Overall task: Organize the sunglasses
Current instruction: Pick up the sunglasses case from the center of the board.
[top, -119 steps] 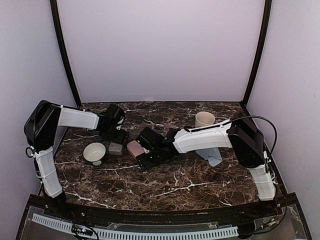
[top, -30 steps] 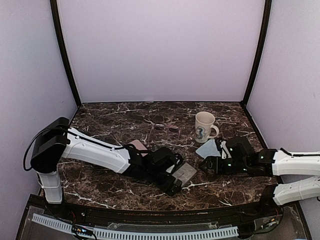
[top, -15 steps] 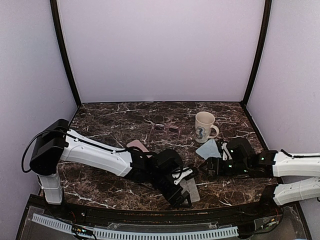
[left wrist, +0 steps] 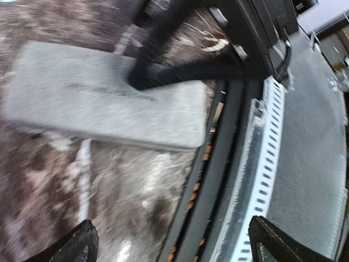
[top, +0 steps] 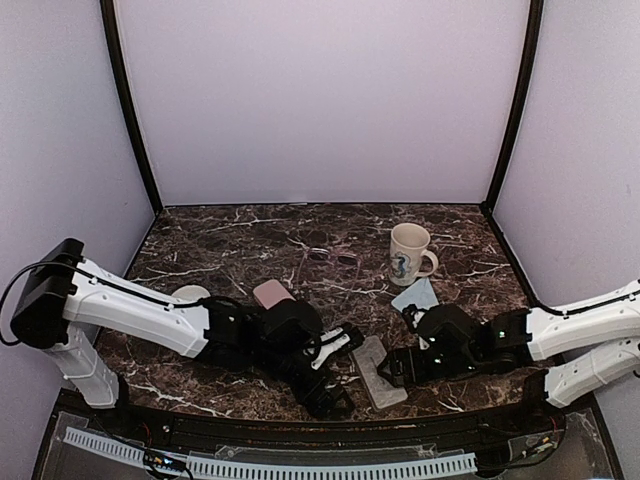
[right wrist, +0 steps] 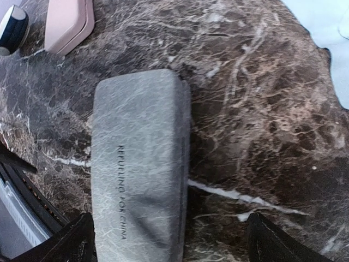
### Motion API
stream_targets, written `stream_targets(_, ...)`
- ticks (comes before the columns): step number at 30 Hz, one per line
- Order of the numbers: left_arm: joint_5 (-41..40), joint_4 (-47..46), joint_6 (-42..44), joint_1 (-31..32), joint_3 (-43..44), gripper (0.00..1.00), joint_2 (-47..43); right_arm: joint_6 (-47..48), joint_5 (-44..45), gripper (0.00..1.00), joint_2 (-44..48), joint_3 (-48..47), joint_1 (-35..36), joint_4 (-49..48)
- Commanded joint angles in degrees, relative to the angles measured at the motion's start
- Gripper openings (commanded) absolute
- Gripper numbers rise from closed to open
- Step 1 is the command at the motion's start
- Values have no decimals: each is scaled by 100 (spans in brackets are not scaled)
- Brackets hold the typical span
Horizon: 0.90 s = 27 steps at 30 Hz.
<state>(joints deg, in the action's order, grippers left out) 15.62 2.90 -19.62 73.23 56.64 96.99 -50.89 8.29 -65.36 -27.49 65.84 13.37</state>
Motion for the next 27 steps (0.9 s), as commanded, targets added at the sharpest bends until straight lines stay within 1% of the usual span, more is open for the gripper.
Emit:
stream_targets(1, -1230, 39, -388, -210, -777, 99, -878, -166, 664, 98, -604, -674, 577, 359)
stream_targets(6, -1378, 0, -620, -693, -1233, 99, -1343, -256, 1121, 99, -1582, -1477, 983, 1217)
stream_targets(8, -1412, -23, -571, -759, -1293, 99, -1491, -297, 1269, 99, -1976, -1726, 1057, 1506)
stream_targets(11, -1475, -8, -497, -780, -1280, 99, -1560, -307, 1371, 100, -2298, -1972, 1126, 1732)
stream_targets(14, -1403, -47, -491, -785, -1278, 99, -1501, -294, 1319, 99, -2400, -2041, 1158, 1713)
stream_targets(23, -1190, -265, -578, -784, -1194, 99, -1086, -148, 1076, 90, -2228, -1866, 1178, 1395)
stream_targets(27, -1246, -284, -600, -784, -1142, 99, -1004, -115, 1071, 82, -2259, -1879, 1188, 1406)
